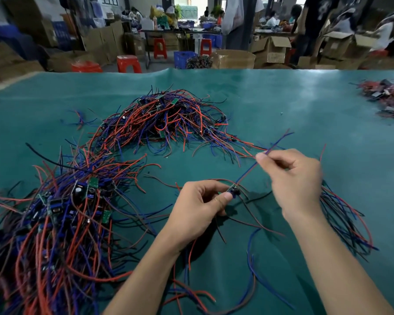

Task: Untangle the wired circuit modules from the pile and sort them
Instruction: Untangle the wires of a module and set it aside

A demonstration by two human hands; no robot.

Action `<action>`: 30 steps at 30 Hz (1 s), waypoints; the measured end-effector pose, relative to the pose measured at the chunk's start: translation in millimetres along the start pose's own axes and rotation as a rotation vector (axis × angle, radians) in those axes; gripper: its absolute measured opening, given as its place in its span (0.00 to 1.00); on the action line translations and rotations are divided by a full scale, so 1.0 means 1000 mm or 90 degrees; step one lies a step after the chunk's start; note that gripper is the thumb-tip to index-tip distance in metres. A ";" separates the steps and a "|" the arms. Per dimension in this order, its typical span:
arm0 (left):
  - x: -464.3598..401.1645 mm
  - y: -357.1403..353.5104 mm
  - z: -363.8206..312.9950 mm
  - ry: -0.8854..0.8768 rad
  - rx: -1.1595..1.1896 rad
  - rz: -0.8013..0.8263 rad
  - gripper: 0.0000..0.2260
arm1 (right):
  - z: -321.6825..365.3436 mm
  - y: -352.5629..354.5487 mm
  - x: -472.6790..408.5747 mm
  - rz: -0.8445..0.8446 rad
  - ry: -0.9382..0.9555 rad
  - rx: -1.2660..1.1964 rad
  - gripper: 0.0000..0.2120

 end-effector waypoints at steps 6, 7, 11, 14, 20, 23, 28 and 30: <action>0.000 0.001 0.004 -0.006 -0.057 -0.007 0.03 | -0.026 0.057 -0.027 -0.237 -0.056 0.007 0.04; -0.001 0.004 0.004 -0.006 -0.053 -0.029 0.03 | -0.031 0.070 -0.028 -0.295 -0.086 0.026 0.05; -0.004 0.023 0.008 0.031 0.033 -0.159 0.09 | -0.026 0.052 -0.018 -0.212 -0.135 0.064 0.14; -0.003 0.024 0.007 0.035 0.049 -0.173 0.10 | 0.008 -0.026 0.021 0.149 -0.023 0.101 0.20; -0.003 0.018 0.009 0.030 0.019 -0.134 0.03 | 0.027 -0.059 0.061 0.305 0.037 0.073 0.10; -0.002 0.015 0.009 0.032 -0.013 -0.111 0.06 | 0.030 -0.053 0.057 0.255 0.009 0.027 0.01; 0.000 0.007 0.000 -0.020 -0.110 -0.080 0.08 | 0.038 -0.006 0.019 0.006 0.047 -0.003 0.07; 0.002 0.005 -0.004 -0.048 -0.150 -0.075 0.07 | 0.036 0.030 0.000 -0.144 0.022 -0.037 0.07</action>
Point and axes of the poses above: each hand's wrist, its own x-axis away from the middle knuckle, its own y-axis out of the back of the hand, z = x × y, the point moved 10 cm from there along -x, towards the middle knuckle, and after that the axes turned 14 degrees about -z, right-handed, at the moved point
